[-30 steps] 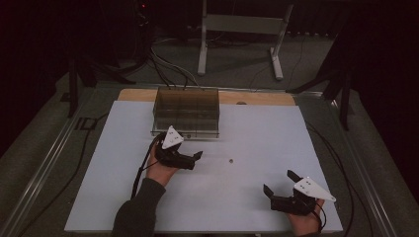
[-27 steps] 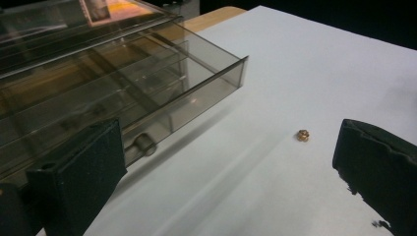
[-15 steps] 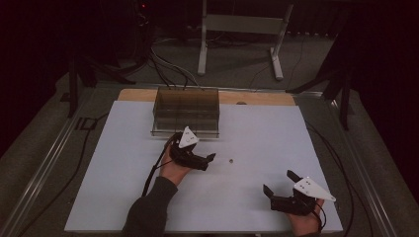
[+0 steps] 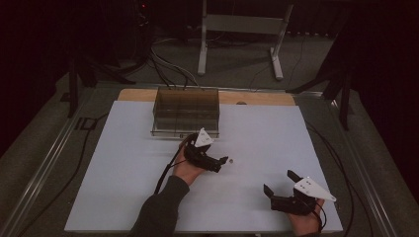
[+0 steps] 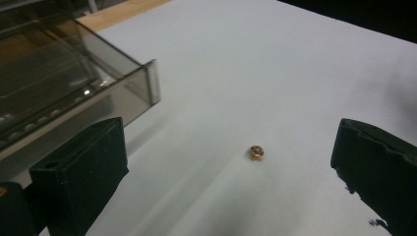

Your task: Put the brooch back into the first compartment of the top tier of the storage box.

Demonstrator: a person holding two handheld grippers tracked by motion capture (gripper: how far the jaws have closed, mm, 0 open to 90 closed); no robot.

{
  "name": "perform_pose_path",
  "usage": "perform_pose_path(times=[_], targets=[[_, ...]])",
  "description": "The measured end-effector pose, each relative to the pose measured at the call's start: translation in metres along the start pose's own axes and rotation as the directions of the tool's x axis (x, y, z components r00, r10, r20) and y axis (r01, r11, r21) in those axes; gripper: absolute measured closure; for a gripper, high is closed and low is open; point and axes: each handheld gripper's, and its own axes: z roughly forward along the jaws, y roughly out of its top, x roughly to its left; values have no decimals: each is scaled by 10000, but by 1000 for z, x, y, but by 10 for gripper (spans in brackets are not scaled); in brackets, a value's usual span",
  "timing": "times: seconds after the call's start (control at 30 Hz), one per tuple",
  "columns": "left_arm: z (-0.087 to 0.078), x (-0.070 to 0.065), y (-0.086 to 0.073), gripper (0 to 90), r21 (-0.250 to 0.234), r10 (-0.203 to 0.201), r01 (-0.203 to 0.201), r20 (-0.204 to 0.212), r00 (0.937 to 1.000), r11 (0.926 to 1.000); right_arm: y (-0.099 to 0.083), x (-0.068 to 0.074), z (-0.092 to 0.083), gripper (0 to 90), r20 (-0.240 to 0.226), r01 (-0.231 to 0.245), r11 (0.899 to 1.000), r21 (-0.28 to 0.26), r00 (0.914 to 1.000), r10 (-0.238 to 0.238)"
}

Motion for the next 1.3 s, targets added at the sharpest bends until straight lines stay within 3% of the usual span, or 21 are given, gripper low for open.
perform_pose_path(times=[0.13,0.3,0.33,0.5,0.63,0.73,0.87,1.13,1.3], targets=[[10,-4,2,56,232,-25,16,356,9994,9997,0,0,0,1,3,-10,10000,-10,10000,10],[19,-5,2,79,494,-148,124,490,9987,9987,0,-1,0,1,4,-19,10000,-12,10000,19],[26,-4,2,103,704,-305,260,644,9975,9972,0,-1,0,1,7,-16,10000,-3,10000,16],[37,-4,2,165,989,-613,546,657,9960,9936,0,-1,0,1,10,-13,10000,-1,10000,13],[45,-6,1,308,1203,-684,600,667,9954,9909,0,-1,0,1,8,-12,10000,-4,10000,12],[54,-8,-3,443,1477,-755,599,1024,9919,9872,0,-1,0,1,7,-6,10000,-2,10000,6],[58,-11,-5,578,1713,-437,240,1122,9927,9849,0,-1,-1,0,14,-16,10000,1,10000,16],[66,-17,-7,745,2113,357,-537,880,9955,9759,0,-1,0,1,19,9,10000,4,10000,-9],[66,-18,-7,803,2153,463,-608,719,9963,9747,0,-1,0,1,37,9,10000,3,10000,-9]])
